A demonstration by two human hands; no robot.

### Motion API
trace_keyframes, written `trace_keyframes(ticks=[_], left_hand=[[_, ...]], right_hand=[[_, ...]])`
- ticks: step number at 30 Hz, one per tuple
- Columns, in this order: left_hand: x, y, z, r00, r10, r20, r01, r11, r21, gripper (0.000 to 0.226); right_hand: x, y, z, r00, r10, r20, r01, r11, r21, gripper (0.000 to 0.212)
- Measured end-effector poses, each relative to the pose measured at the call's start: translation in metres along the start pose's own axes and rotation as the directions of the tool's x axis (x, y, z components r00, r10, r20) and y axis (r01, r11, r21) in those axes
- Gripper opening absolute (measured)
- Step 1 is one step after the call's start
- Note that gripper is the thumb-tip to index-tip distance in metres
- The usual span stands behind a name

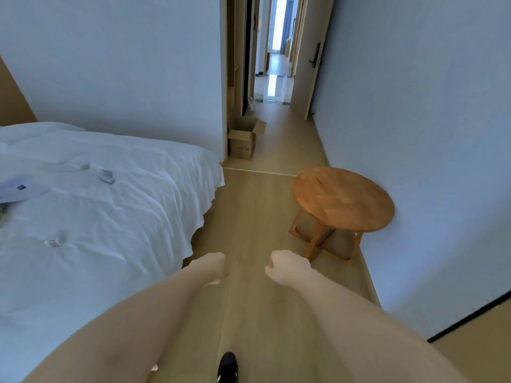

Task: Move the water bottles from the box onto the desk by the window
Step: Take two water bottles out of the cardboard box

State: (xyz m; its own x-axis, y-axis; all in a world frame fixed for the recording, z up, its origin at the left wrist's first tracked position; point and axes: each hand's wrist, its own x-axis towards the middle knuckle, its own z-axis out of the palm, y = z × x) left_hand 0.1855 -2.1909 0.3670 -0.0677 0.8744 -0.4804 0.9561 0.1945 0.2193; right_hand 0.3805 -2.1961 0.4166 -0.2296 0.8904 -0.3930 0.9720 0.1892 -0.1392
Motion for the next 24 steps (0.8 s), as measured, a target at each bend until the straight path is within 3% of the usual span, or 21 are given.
trace_keyframes(ticks=[7, 16, 24], left_hand=[[0.167, -0.005, -0.093, 1.000, 0.011, -0.018, -0.011, 1.000, 0.008, 0.026], [0.316, 0.035, -0.178, 0.992, 0.124, -0.016, -0.124, 0.992, 0.013, 0.022], [0.475, 0.050, -0.242, 0.998, 0.046, -0.034, -0.045, 0.999, 0.021, 0.033]], right_hand=[[0.152, 0.004, -0.080, 0.997, 0.052, -0.062, -0.051, 0.998, 0.022, 0.033], [0.302, 0.018, -0.149, 0.995, 0.068, -0.076, -0.067, 0.997, 0.023, 0.032], [0.471, 0.039, -0.208, 0.999, 0.013, -0.041, -0.013, 1.000, 0.004, 0.027]])
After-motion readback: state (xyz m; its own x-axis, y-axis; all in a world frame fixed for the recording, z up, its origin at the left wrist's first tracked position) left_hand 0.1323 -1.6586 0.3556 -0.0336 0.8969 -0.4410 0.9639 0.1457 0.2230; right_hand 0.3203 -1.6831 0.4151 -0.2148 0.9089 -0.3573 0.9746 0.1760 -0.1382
